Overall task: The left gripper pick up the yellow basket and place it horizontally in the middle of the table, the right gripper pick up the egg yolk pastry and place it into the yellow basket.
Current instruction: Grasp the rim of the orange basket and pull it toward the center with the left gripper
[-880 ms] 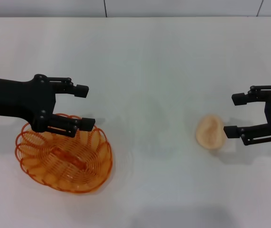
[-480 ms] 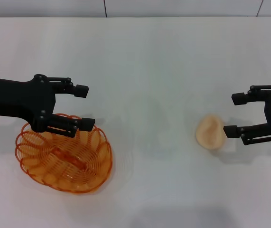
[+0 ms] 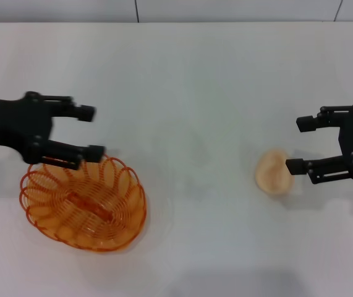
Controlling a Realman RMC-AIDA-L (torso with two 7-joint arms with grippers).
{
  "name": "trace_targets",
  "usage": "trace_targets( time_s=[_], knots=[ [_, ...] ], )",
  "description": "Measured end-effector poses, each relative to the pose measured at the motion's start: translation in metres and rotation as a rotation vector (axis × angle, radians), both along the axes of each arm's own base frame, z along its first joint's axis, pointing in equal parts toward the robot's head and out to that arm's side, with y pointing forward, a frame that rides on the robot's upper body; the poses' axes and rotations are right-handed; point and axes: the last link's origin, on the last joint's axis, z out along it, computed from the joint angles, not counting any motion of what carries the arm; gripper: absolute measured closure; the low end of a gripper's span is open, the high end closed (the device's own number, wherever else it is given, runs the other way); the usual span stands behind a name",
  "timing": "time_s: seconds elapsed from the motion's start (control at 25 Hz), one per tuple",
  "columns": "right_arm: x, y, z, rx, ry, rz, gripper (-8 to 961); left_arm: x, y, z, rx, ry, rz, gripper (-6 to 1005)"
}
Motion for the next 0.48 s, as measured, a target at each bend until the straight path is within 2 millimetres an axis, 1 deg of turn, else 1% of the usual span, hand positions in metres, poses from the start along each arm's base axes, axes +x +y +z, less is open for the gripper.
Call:
trace_targets(
  time_s=[0.16, 0.2, 0.24, 0.32, 0.4, 0.48],
  knots=[
    [-0.002, 0.002, 0.000, 0.002, 0.001, 0.003, 139, -0.010, 0.003, 0.022, 0.012, 0.110, 0.125, 131],
    [-0.002, 0.002, 0.000, 0.003, 0.001, 0.003, 139, -0.010, 0.003, 0.022, 0.012, 0.110, 0.125, 131],
    [-0.002, 0.002, 0.000, 0.003, 0.001, 0.003, 139, -0.013, 0.005, 0.033, 0.034, 0.162, 0.189, 131],
    [-0.002, 0.002, 0.000, 0.005, 0.002, 0.002, 139, -0.018, 0.007, 0.047, 0.074, 0.226, 0.281, 132],
    [-0.002, 0.002, -0.001, 0.005, 0.003, 0.001, 140, -0.023, 0.006, 0.056, 0.096, 0.306, 0.366, 132],
    [-0.003, 0.002, -0.001, 0.005, 0.007, 0.001, 140, -0.026, 0.005, 0.057, 0.082, 0.354, 0.397, 133]
  ],
)
